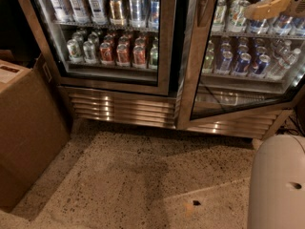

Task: Open right fridge door

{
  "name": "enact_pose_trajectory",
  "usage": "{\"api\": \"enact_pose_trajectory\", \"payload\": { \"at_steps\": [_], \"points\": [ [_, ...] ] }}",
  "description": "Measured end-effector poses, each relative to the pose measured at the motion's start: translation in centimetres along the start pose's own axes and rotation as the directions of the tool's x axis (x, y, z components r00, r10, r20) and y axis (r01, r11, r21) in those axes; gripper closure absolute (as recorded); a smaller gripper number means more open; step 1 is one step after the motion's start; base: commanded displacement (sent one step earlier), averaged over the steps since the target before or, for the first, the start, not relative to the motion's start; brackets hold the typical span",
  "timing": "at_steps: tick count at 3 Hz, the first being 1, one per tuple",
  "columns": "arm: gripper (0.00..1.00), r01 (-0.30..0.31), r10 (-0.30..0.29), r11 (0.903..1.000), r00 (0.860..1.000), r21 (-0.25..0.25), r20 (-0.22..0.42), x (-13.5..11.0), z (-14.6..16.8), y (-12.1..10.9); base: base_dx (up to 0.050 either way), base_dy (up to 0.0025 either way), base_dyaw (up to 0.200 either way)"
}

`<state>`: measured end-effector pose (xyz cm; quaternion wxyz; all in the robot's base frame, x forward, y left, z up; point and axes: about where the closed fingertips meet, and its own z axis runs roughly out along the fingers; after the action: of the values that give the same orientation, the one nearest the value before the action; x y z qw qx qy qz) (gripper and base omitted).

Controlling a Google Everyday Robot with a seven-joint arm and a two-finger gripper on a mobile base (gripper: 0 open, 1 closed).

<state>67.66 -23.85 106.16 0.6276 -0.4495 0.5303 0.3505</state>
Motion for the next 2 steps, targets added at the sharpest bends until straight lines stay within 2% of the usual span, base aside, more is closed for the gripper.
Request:
{"api": "enact_pose_trajectory", "payload": {
  "at_steps": [1,2],
  "points": [
    [0.00,0.000,0.000,1.0000,1.000,0.000,0.000,0.00,0.02,0.00,0.000,0.00000,0.000],
    [0.00,0.002,-0.003,0.9998,1.000,-0.022,-0.020,0.07,0.75,0.47,0.000,0.00000,0.000]
  ]
}}
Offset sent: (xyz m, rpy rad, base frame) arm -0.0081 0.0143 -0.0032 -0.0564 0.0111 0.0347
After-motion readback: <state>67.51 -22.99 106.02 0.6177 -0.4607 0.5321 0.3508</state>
